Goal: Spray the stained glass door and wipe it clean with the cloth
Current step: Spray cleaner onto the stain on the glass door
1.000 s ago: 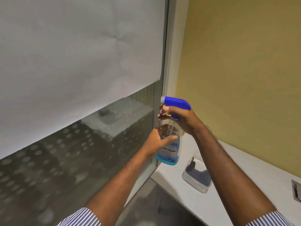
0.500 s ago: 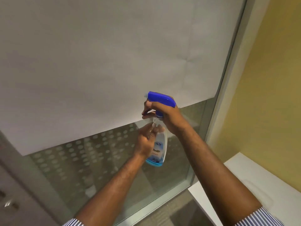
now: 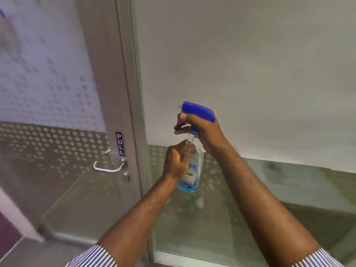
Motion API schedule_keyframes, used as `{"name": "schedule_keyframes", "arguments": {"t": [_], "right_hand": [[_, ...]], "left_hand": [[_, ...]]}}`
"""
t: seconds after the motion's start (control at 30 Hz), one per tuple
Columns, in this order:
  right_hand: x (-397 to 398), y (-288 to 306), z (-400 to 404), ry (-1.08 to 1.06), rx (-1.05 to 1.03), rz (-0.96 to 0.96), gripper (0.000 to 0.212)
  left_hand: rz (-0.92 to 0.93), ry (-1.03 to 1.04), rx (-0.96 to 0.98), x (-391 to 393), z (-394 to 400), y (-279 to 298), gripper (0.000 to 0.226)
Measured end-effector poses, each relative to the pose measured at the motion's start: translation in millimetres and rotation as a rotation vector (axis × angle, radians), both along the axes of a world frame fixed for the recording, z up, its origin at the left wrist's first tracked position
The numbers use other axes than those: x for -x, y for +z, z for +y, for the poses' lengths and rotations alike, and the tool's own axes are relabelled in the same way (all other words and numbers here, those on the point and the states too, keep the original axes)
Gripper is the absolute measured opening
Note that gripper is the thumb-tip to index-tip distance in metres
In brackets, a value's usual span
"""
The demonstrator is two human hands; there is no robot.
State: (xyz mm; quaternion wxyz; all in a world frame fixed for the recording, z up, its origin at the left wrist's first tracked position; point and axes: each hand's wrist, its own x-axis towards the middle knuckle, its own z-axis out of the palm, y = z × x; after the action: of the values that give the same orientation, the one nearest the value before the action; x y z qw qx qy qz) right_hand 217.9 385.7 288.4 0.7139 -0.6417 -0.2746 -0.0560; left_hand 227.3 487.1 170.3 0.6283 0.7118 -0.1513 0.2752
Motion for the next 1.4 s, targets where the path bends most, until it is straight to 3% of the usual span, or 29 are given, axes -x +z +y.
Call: {"name": "schedule_keyframes", "arguments": {"t": [0.2, 0.4, 0.7, 0.83, 1.0, 1.17, 1.33, 1.4], "right_hand": [[-2, -3, 113, 0.202, -0.006, 0.02, 0.018], [16, -1, 232, 0.393, -0.031, 0.043, 0.014], [51, 15, 404, 0.493, -0.006, -0.048, 0.019], [59, 21, 465, 0.605, 0.024, -0.124, 0.019], [63, 19, 525, 0.821, -0.114, 0.043, 0.017], [46, 28, 578, 0.622, -0.098, 0.006, 0.007], [5, 41, 623, 0.471, -0.123, 0.006, 0.005], [-16, 48, 639, 0.404, -0.14, -0.004, 0.006]], "left_hand": [[-0.062, 0.189, -0.005, 18, 113, -5, 0.05], [-0.041, 0.3, -0.021, 52, 235, -1, 0.053], [-0.029, 0.364, -0.008, 100, 405, 20, 0.049], [-0.039, 0.367, -0.017, 113, 469, 30, 0.053], [-0.087, 0.337, -0.014, 115, 533, 37, 0.075], [-0.004, 0.301, -0.008, 90, 587, 44, 0.094], [-0.023, 0.344, 0.021, 56, 620, 66, 0.046], [-0.05, 0.327, 0.013, 35, 634, 71, 0.047]]}}
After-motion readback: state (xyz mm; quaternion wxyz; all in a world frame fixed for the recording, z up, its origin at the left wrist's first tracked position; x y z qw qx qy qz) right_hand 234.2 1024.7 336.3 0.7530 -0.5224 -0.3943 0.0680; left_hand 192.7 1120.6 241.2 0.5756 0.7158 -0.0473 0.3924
